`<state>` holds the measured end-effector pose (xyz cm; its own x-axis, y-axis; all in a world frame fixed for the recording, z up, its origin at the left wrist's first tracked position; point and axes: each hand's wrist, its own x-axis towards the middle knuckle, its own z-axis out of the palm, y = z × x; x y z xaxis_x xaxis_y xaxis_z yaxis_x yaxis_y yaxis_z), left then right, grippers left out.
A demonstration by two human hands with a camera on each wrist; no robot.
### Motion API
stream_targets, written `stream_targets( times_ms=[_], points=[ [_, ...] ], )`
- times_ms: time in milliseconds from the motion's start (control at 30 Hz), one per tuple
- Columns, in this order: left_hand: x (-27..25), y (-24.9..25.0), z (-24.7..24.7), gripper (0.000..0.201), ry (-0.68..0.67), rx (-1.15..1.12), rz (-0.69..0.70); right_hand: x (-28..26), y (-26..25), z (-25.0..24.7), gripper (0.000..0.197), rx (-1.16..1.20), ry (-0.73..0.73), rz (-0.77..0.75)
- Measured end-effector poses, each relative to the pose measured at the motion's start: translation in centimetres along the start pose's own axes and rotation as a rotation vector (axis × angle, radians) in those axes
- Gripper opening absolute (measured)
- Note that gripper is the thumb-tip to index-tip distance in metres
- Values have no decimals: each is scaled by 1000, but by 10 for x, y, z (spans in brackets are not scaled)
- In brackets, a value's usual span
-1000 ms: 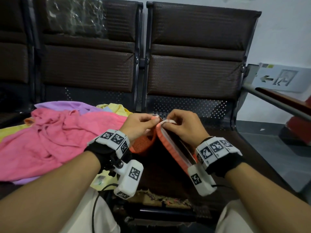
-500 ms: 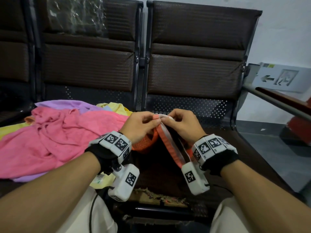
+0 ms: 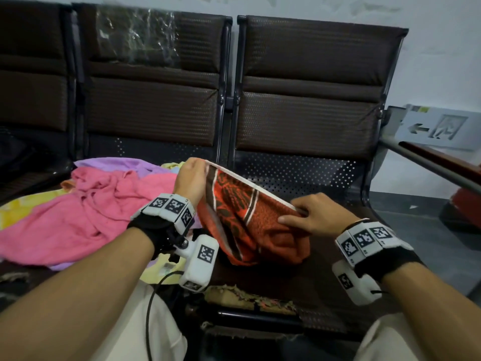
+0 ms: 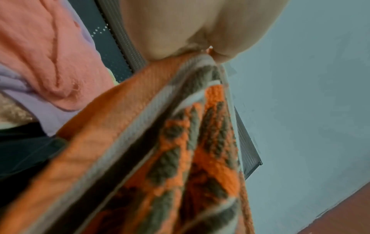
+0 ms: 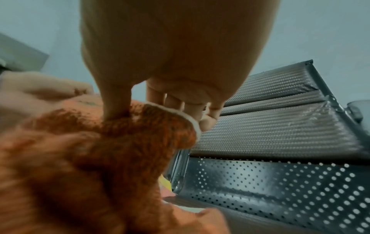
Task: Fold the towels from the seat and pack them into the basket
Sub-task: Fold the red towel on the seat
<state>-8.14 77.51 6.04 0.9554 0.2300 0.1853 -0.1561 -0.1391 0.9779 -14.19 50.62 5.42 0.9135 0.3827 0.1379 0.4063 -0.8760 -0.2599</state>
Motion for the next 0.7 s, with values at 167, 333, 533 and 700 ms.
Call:
stream_targets(
  times_ms=[167, 333, 533, 700],
  points=[
    [1, -1, -23, 19, 28, 130, 44, -19, 7, -3, 72, -408, -259, 127],
    [-5, -17, -42, 8, 13, 495, 94, -32, 12, -9, 30, -293, -128, 303],
    [-5, -25, -41, 12, 29, 494, 153, -19, 11, -7, 9, -165, -139, 427],
    [-3, -24, -46, 14, 48, 515, 223, -12, 9, -8, 16, -139, -10, 332]
  ],
)
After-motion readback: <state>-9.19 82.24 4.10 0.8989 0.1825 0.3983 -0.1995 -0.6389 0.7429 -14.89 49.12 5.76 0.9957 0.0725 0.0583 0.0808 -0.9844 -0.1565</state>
